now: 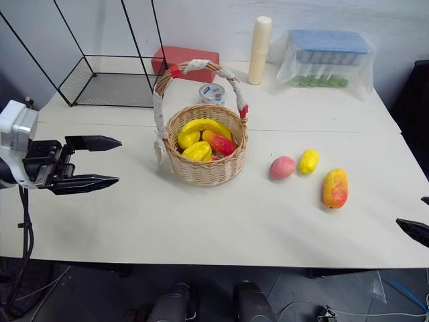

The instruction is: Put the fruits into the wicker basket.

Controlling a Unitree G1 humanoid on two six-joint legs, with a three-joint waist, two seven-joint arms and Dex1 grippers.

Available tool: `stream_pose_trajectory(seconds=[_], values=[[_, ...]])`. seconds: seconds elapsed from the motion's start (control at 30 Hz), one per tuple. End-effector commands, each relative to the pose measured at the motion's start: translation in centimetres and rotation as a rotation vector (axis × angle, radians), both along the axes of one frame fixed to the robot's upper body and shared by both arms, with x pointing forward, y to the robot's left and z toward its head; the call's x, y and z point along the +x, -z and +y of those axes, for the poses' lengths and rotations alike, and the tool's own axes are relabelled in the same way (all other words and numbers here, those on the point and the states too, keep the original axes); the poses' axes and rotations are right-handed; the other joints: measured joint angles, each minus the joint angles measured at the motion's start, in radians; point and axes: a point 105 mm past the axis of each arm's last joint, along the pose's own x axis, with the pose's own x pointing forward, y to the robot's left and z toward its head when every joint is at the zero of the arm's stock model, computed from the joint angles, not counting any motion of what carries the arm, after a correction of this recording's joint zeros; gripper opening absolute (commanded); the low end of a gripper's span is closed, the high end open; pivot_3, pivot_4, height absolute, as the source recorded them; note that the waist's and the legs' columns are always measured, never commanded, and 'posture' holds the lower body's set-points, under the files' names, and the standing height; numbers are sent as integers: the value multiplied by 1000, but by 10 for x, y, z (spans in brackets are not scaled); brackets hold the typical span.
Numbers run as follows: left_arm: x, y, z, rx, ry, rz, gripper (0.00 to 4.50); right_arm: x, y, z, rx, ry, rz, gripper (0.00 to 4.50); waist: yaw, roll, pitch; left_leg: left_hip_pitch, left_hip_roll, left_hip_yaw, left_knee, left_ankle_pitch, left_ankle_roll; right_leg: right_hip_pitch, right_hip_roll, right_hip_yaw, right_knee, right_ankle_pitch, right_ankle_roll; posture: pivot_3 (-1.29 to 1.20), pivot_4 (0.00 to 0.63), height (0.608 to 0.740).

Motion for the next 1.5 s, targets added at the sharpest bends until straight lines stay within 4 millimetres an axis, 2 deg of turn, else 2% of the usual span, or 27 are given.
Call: stream_pose_trajectory(seconds=[0.03,0.2,0.6,0.77,0.93,1.03,1.13,1.23,1.33,1.5], values=[[-2,-4,0,40,14,-23,4500,-3,-3,-2,-10,7,-20,4449,1,0,0,0,0,0,0,0,0,0,0,0,0,0,0,0,150,740],[4,5,3,77,-12,-10,4500,-5,2,-2,-18,16,-12,4449,1,0,0,0,0,0,0,0,0,0,0,0,0,0,0,0,150,740],[8,2,-4,46,15,-14,4500,-3,6,-6,-57,44,-22,4449,1,0,0,0,0,0,0,0,0,0,0,0,0,0,0,0,150,740],[6,-7,-27,-10,114,-6,4500,12,-7,11,-104,-25,-70,4449,2,0,0,0,0,0,1,0,0,1,0,0,1,0,0,0,150,740],[13,-16,-70,-30,254,-62,4500,45,-20,47,-164,-200,-118,4449,1,0,0,1,0,0,3,1,-1,2,1,0,2,0,1,0,150,740],[16,-14,-98,19,345,-94,4500,85,-14,75,-293,-289,-147,4449,-7,0,0,4,0,0,3,3,-5,4,2,1,2,0,1,0,150,740],[18,-12,-115,57,404,-109,4500,112,-5,96,-367,-365,-161,4449,-5,1,1,5,-1,1,3,3,-6,4,2,1,2,0,1,0,150,740],[25,-14,-126,70,406,-127,4500,143,8,121,-413,-418,-183,4449,-9,2,1,1,0,2,4,4,-6,-1,2,2,3,0,1,0,150,740],[32,-16,-130,68,383,-147,4500,166,19,130,-462,-424,-184,4449,-7,3,2,-7,0,2,11,4,-6,-11,2,3,13,0,1,0,150,740],[37,-18,-129,71,353,-169,4500,192,36,137,-500,-431,-146,4449,-5,4,2,-7,0,2,15,4,-5,-10,1,2,17,0,0,0,150,740]])
